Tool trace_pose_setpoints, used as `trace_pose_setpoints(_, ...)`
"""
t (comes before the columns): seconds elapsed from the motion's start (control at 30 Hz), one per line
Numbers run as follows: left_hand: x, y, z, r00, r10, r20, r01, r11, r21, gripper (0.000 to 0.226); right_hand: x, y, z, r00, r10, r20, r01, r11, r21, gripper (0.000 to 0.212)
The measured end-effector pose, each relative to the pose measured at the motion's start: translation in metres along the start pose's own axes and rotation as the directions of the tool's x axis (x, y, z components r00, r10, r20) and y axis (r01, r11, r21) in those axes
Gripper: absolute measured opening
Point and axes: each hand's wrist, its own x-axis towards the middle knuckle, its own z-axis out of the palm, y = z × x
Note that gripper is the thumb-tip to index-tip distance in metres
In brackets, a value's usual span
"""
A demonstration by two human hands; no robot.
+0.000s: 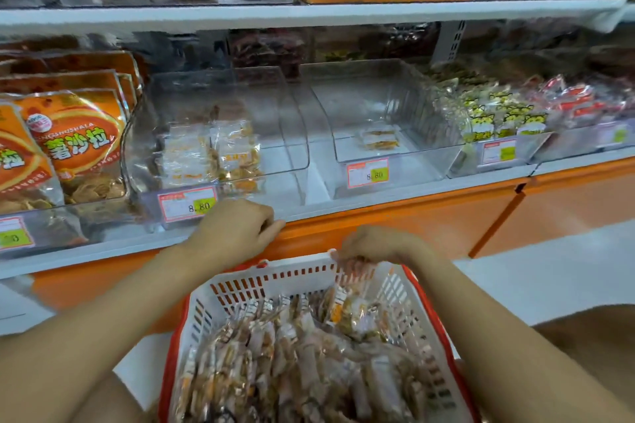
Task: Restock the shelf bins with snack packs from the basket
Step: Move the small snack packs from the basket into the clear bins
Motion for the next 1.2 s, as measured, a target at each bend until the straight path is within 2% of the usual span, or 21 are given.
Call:
trace_pose_setpoints(0.07, 0.001, -0.004, 0.008, 1.0, -0.012, 0.026, 0.012, 1.0, 0.006, 0.034, 0.015, 0.045, 0.015, 0.989, 0.142, -0.031, -0.143, 0.99, -0.009, 0.013)
trace_pose_setpoints(0.13, 0.002, -0.008, 0.013, 0.999, -0.016, 0.041, 0.015, 0.999, 0.028, 0.034, 0.028, 0.086, 0.029, 0.962, 0.227, -0.152, -0.247, 0.96, -0.133, 0.022)
trace_pose_setpoints(0.2, 0.003, -0.011, 0.018, 0.998, -0.027, 0.048, 0.024, 0.998, 0.064, 0.035, 0.035, 0.115, 0.046, 0.916, 0.277, -0.289, -0.297, 0.955, -0.026, 0.027)
trace_pose_setpoints(0.3, 0.006, -0.016, 0.025, 0.998, -0.051, 0.042, 0.05, 0.998, 0.023, 0.03, 0.037, 0.13, 0.071, 0.873, 0.322, -0.367, -0.291, 0.947, 0.14, 0.051)
trace_pose_setpoints(0.43, 0.008, -0.016, 0.03, 0.998, -0.054, 0.042, 0.053, 0.998, 0.014, 0.028, 0.05, 0.129, 0.095, 0.885, 0.28, -0.371, -0.255, 0.96, 0.114, 0.049)
trace_pose_setpoints(0.53, 0.01, -0.015, 0.029, 0.997, -0.056, 0.062, 0.054, 0.998, 0.035, 0.032, 0.058, 0.13, 0.102, 0.876, 0.307, -0.372, -0.317, 0.948, 0.037, 0.047)
trace_pose_setpoints(0.6, 0.01, -0.016, 0.029, 0.996, -0.061, 0.069, 0.059, 0.998, 0.028, 0.032, 0.058, 0.13, 0.1, 0.884, 0.333, -0.329, -0.352, 0.936, -0.001, 0.042)
trace_pose_setpoints(0.67, 0.009, -0.015, 0.028, 0.995, -0.074, 0.069, 0.073, 0.997, 0.005, 0.033, 0.059, 0.13, 0.096, 0.898, 0.353, -0.264, -0.38, 0.924, -0.054, 0.027)
trace_pose_setpoints(0.73, 0.009, -0.014, 0.028, 0.993, -0.093, 0.076, 0.096, 0.995, -0.034, 0.034, 0.059, 0.128, 0.088, 0.91, 0.355, -0.215, -0.387, 0.913, -0.127, 0.025)
trace_pose_setpoints(0.8, 0.009, -0.013, 0.025, 0.988, -0.112, 0.104, 0.121, 0.988, -0.091, 0.034, 0.056, 0.12, 0.078, 0.929, 0.318, -0.188, -0.354, 0.911, -0.212, 0.027)
trace_pose_setpoints(0.9, 0.01, -0.014, 0.019, 0.973, -0.152, 0.171, 0.191, 0.951, -0.243, 0.031, 0.046, 0.093, 0.054, 0.972, 0.186, -0.144, -0.223, 0.921, -0.32, 0.023)
trace_pose_setpoints(0.97, 0.009, -0.013, 0.013, 0.961, -0.136, 0.241, 0.218, 0.908, -0.357, 0.031, 0.032, 0.066, 0.035, 0.992, 0.1, -0.08, -0.12, 0.941, -0.317, 0.011)
trace_pose_setpoints(1.07, 0.003, -0.006, 0.002, 0.924, -0.05, 0.38, 0.248, 0.835, -0.492, 0.044, 0.005, 0.019, 0.014, 0.999, -0.052, -0.001, 0.05, 0.959, -0.277, 0.03)
trace_pose_setpoints(1.2, -0.006, 0.009, -0.012, 0.889, 0.061, 0.454, 0.242, 0.778, -0.579, 0.045, -0.033, -0.027, 0.002, 0.963, -0.267, -0.028, 0.255, 0.943, -0.216, 0.035)
